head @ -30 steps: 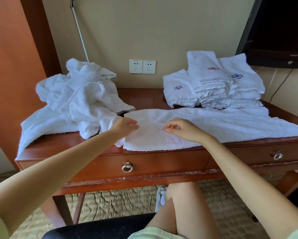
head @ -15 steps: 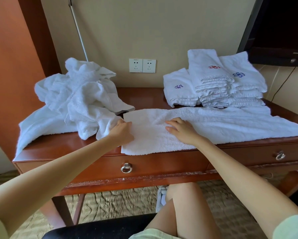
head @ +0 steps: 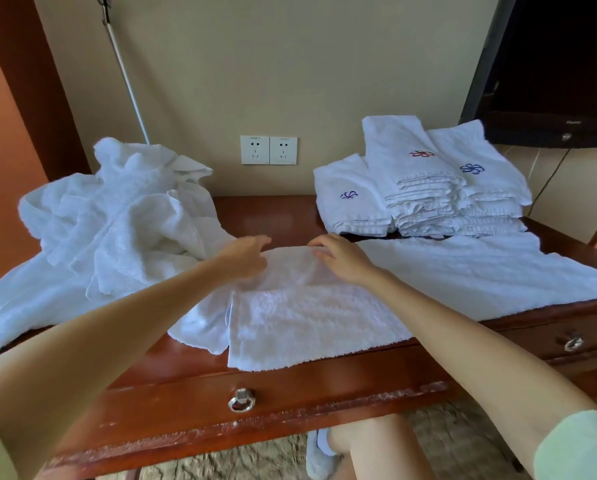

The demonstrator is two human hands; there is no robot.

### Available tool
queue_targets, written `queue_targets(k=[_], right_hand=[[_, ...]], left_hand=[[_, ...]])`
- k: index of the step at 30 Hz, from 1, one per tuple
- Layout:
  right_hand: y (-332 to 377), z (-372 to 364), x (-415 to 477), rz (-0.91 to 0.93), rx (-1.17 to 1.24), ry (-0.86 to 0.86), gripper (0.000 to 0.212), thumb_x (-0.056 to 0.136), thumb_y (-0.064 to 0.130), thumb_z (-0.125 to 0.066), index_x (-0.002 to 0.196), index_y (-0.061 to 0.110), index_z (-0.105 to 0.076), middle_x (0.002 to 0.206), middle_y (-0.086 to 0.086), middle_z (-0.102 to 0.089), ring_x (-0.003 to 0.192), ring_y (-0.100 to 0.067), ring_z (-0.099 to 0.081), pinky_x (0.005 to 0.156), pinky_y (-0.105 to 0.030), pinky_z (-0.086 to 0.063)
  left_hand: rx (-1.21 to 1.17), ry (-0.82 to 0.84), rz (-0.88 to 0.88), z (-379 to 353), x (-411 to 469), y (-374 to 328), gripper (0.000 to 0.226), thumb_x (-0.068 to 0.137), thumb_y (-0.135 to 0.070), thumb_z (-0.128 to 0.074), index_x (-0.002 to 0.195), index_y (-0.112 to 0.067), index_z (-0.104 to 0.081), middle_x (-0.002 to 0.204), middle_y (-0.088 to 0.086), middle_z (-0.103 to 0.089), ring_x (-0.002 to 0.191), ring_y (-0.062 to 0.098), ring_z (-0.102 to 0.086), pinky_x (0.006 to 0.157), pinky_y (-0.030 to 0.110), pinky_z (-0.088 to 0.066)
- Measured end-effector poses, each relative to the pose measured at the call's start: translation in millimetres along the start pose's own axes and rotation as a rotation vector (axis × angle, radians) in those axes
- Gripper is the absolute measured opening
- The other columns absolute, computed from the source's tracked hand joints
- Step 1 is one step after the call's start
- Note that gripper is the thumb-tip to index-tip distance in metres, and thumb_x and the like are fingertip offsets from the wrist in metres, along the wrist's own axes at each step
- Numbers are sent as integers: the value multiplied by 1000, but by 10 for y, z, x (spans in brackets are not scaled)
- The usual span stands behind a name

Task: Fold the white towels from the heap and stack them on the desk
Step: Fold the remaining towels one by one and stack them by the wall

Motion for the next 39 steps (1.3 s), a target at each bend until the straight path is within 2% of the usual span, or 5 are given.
queue_targets(k=[5,12,16,21,39], right_hand=[[-150,-266,263,-76,-123,174,49,100,27,-47,148,19,-36,150,-4,-40,137,-22,-37,115,-36,-23],[-255,-53,419,-106,-110,278,31,82,41,-71,109,27,-66,103,9,-64,98,-11,-58,80,-25,-44],[-331,3,395,-118,-94,355,34,78,45,-74,95,17,-64,86,5,-58,77,-12,-54,68,-27,-39],[-147,390,316,5,-29,-55,34,72,39,-82,73,33,-49,75,10,-57,67,-8,-50,58,-25,-35],[147,343,-1253,187,-139,-81,35,74,-1,-59,81,29,-44,58,10,-35,56,-7,-36,56,-28,-33]], left_hand=[[110,169,68,-168,237,230,43,83,-33,-64,122,-17,-60,122,5,-59,107,22,-58,88,33,-51],[-17,207,22,-105,356,268,14,81,-22,-69,78,-13,-60,76,-2,-55,64,9,-49,52,20,-36],[-91,114,-22,-29,364,199,15,84,-17,-64,91,-16,-51,92,-3,-51,80,12,-47,56,17,-34],[-140,97,-97,126,274,70,42,79,-4,-64,119,-17,-57,102,-5,-55,92,12,-51,68,20,-39],[224,-36,-387,56,-1048,-548,36,86,-23,-59,66,-29,-30,59,-7,-42,52,11,-37,49,22,-27]])
Point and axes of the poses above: each hand's wrist, its own x-axis towards the middle knuckle, its own z-axis out of the back of the hand, y = z × x, the point moved 8 cm from there along x, towards the middle knuckle
